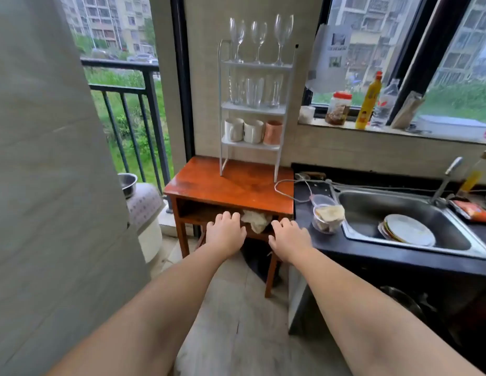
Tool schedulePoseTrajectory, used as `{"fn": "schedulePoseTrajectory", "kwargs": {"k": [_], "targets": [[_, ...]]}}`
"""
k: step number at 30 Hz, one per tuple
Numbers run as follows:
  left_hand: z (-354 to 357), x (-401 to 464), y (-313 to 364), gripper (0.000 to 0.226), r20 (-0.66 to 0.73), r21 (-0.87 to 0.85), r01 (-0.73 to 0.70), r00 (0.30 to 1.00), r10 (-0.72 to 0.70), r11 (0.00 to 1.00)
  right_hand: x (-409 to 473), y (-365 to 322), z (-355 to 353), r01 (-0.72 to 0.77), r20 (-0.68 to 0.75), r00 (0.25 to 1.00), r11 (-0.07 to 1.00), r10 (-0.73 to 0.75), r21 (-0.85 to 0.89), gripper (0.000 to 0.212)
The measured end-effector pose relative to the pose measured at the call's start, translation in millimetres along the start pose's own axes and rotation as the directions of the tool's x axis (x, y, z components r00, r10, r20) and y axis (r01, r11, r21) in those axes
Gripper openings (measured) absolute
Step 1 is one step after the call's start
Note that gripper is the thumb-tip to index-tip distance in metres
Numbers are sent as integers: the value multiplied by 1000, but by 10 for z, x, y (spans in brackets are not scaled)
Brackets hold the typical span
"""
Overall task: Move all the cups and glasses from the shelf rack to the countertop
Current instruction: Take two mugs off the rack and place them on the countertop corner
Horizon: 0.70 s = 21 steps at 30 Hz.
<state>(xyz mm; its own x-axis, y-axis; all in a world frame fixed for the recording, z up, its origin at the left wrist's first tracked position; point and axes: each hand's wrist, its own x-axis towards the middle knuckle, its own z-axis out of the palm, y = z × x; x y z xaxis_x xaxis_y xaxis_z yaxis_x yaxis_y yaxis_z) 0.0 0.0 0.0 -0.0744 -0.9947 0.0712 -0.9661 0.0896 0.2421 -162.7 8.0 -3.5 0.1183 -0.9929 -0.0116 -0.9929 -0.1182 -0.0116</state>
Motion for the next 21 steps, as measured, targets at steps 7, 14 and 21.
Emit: {"fn": "schedulePoseTrajectory", "kwargs": {"k": [7,14,21], "targets": [[-193,1464,-204,40,28,-44,-50,998,51,998,1403,142,-169,-57,-53,997,998,59,40,38],[-87,2528,-220,42,78,-110,-43,996,52,993,2458,366,-191,-128,-26,991,989,130,70,40],[6,3699,-86,45,49,-127,-50,997,57,991,3575,644,-247,-139,-98,984,986,148,91,40]]}}
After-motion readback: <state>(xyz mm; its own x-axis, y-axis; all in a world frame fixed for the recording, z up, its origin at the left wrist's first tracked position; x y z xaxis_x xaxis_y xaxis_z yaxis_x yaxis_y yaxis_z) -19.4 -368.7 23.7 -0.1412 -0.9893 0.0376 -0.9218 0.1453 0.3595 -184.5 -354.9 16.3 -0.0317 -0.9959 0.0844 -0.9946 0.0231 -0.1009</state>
